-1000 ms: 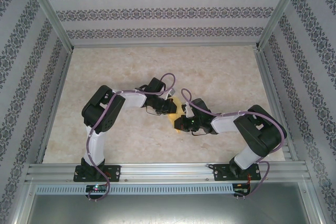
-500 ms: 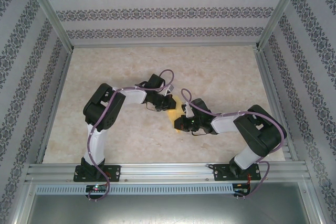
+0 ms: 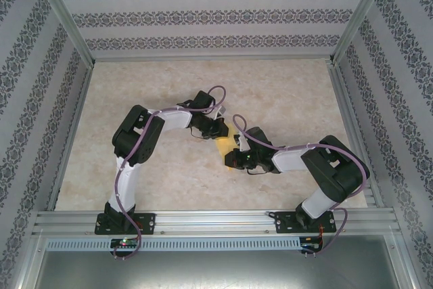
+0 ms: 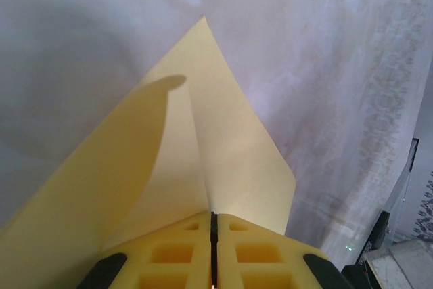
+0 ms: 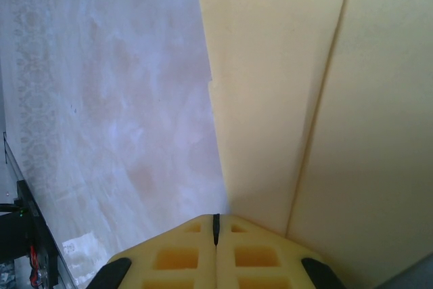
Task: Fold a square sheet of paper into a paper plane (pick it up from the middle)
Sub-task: Fourth fold the wing at the center of the table.
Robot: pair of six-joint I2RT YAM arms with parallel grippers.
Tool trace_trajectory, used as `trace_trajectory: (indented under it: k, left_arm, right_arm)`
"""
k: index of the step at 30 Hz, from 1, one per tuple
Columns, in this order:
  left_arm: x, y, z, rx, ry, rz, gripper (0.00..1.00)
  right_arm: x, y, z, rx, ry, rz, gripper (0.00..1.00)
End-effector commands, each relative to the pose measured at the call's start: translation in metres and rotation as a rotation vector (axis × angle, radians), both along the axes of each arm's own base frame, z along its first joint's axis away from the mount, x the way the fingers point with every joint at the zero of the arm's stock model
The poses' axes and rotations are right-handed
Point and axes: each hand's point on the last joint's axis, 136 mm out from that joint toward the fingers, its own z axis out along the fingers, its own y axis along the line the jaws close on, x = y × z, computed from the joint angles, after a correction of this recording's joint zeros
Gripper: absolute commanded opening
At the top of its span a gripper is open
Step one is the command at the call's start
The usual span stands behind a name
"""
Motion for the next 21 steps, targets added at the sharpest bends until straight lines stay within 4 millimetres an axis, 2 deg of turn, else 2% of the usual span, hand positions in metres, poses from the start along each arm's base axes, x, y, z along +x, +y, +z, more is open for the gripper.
trace_trajectory:
  k: [1, 12, 21]
  left_arm:
    - [0.053, 0.041, -0.023, 0.131, -0.114, 0.121, 0.11]
    - [0.066, 0.037, -0.029, 0.135, -0.099, 0.109, 0.11]
    - [0.082, 0.039, -0.016, 0.157, -0.135, 0.117, 0.11]
  right_arm:
    - [-0.066, -0.045, -0.057, -0.217, 0.261, 0.024, 0.06]
    - [-0.067, -0.046, -0.056, -0.228, 0.260, 0.030, 0.06]
    - [-0.070, -0.046, -0.056, -0.237, 0.261, 0.039, 0.05]
